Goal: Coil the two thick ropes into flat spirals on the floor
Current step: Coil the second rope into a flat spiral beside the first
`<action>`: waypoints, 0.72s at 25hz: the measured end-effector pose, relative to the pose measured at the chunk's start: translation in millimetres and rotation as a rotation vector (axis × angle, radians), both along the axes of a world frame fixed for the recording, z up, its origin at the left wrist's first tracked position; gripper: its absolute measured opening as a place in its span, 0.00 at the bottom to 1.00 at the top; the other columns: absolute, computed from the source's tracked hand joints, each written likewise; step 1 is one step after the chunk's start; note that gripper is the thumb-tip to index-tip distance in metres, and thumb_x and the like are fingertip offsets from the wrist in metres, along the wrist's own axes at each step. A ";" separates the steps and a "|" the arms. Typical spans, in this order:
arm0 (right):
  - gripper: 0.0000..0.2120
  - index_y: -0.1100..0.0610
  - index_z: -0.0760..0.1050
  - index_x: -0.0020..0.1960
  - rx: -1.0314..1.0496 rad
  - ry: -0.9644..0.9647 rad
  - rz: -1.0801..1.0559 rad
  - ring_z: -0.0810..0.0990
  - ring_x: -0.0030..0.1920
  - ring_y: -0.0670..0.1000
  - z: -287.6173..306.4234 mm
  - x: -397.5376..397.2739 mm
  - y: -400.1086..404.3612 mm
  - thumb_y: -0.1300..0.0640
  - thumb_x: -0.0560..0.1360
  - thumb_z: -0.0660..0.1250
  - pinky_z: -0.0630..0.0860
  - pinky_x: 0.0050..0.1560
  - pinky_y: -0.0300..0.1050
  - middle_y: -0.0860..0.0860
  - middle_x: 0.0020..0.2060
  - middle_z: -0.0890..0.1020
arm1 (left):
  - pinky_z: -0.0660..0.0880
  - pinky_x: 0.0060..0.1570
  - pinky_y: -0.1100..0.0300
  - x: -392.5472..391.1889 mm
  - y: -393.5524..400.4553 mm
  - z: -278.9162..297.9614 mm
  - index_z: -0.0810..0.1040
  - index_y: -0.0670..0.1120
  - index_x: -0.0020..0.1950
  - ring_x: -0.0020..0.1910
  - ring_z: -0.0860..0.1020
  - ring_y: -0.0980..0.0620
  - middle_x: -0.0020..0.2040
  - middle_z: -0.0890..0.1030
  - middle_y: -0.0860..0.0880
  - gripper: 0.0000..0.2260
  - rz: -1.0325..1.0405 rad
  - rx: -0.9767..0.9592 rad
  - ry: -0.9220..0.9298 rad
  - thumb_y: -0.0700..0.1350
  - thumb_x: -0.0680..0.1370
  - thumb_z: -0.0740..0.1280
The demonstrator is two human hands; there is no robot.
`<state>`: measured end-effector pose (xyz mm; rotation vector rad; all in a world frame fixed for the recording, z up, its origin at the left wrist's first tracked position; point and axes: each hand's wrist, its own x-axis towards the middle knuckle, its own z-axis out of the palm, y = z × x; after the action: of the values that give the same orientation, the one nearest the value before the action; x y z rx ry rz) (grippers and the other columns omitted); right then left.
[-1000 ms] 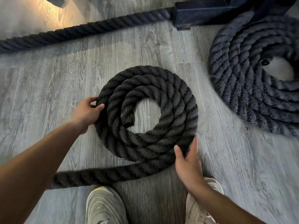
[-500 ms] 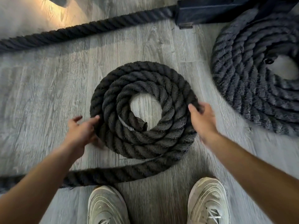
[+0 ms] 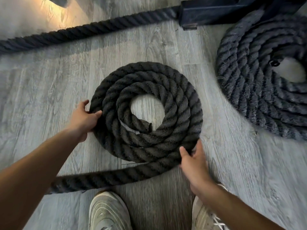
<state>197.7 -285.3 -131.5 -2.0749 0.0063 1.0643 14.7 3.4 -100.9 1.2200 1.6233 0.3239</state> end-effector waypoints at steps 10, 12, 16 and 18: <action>0.18 0.50 0.74 0.68 0.084 -0.275 -0.114 0.79 0.49 0.45 30.9 107.6 76.2 0.50 0.79 0.67 0.76 0.51 0.39 0.46 0.56 0.81 | 0.79 0.53 0.48 -24.0 -66.2 8.3 0.54 0.53 0.81 0.55 0.82 0.45 0.58 0.80 0.45 0.43 0.154 -0.114 -0.045 0.47 0.74 0.77; 0.27 0.46 0.64 0.74 0.055 -0.258 -0.069 0.78 0.56 0.50 26.7 71.5 53.6 0.46 0.78 0.67 0.78 0.53 0.46 0.49 0.64 0.75 | 0.77 0.47 0.53 -20.8 -26.2 9.3 0.60 0.51 0.80 0.55 0.81 0.48 0.60 0.81 0.45 0.36 0.149 -0.055 -0.038 0.49 0.76 0.75; 0.42 0.40 0.46 0.80 -0.048 -0.146 0.074 0.78 0.65 0.56 25.6 -28.2 -3.4 0.42 0.77 0.69 0.76 0.64 0.59 0.51 0.72 0.73 | 0.79 0.45 0.54 1.4 29.6 6.7 0.68 0.51 0.77 0.53 0.82 0.49 0.63 0.81 0.48 0.28 -0.005 0.010 -0.037 0.48 0.78 0.73; 0.43 0.40 0.47 0.80 -0.028 -0.040 0.111 0.85 0.54 0.53 19.2 -59.9 -16.9 0.39 0.74 0.69 0.78 0.60 0.58 0.48 0.56 0.84 | 0.81 0.51 0.50 7.2 38.0 -1.4 0.71 0.52 0.75 0.55 0.82 0.47 0.63 0.82 0.48 0.26 -0.050 0.037 -0.004 0.46 0.78 0.73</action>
<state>137.8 -302.2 -112.3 -2.1417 -0.1162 1.0945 21.9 41.4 -102.4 1.2847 1.5873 0.3262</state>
